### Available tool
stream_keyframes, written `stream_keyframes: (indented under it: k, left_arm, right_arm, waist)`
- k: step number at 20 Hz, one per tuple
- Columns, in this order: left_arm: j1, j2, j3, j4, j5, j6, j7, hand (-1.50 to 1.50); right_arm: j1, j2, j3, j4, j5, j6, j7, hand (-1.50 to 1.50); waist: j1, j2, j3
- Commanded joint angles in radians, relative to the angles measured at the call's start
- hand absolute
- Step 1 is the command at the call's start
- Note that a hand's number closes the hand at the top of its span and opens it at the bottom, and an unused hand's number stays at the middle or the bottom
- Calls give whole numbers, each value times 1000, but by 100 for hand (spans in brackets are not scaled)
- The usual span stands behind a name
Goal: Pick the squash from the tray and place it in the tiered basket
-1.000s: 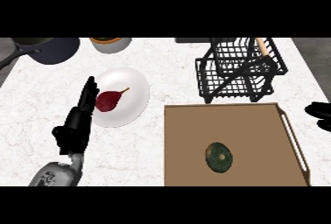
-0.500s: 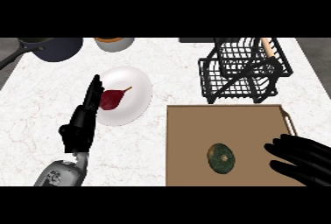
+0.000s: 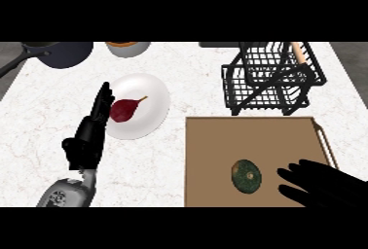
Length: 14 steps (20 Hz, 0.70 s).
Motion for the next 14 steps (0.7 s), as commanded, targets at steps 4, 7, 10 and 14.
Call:
stream_keyframes:
  k: [4,7,10,14]
  left_arm:
    - [-46,-49,40,92,-13,-25,-34,0]
    - [-14,-35,54,67,-24,-39,-51,0]
    - [-34,-20,81,71,0,-78,-39,0]
    - [-36,-76,41,29,-70,-22,10,0]
  right_arm:
    - [-23,24,59,48,193,21,-37,-150]
    - [57,18,37,-30,247,9,-87,-150]
    - [17,5,84,32,338,-31,-129,-150]
    - [-23,1,115,83,404,-43,-187,-150]
  waist:
    - [-1,1,0]
    - [-4,0,1]
    - [-2,0,0]
    - [1,0,0]
